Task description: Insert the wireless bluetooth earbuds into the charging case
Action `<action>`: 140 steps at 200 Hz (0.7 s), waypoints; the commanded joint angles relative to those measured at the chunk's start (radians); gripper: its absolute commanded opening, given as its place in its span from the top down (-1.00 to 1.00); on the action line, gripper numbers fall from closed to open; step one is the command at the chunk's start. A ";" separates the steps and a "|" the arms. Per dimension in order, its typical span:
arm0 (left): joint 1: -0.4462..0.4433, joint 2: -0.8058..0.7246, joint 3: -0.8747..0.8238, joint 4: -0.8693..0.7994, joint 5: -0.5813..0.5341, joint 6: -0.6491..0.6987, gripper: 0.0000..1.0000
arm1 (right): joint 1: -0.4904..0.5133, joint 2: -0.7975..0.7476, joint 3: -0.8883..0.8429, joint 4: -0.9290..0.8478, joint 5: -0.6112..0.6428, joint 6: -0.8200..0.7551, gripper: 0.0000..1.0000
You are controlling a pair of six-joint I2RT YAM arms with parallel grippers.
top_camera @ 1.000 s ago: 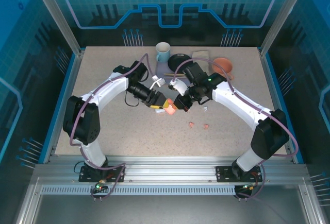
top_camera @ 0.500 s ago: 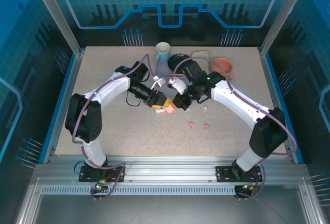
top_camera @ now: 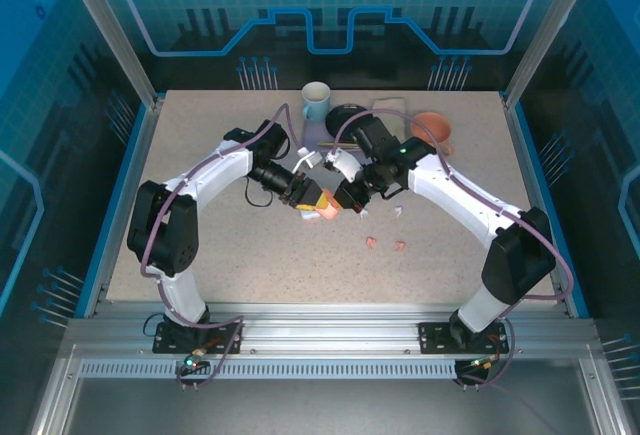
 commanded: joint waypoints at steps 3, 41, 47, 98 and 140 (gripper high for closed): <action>-0.002 0.006 -0.005 -0.056 0.036 0.047 0.28 | -0.002 0.015 0.046 -0.001 -0.006 -0.003 1.00; -0.004 0.003 -0.010 -0.058 0.035 0.051 0.37 | -0.002 0.015 0.053 -0.004 -0.004 -0.005 1.00; -0.004 0.003 -0.010 -0.059 0.035 0.050 0.40 | -0.002 0.015 0.054 -0.005 -0.004 -0.004 1.00; -0.004 0.003 -0.012 -0.027 0.035 0.026 0.61 | -0.003 0.008 0.053 -0.004 0.007 0.001 1.00; -0.002 -0.043 -0.065 0.109 -0.018 -0.053 1.00 | -0.083 -0.086 0.043 0.024 -0.006 0.101 0.27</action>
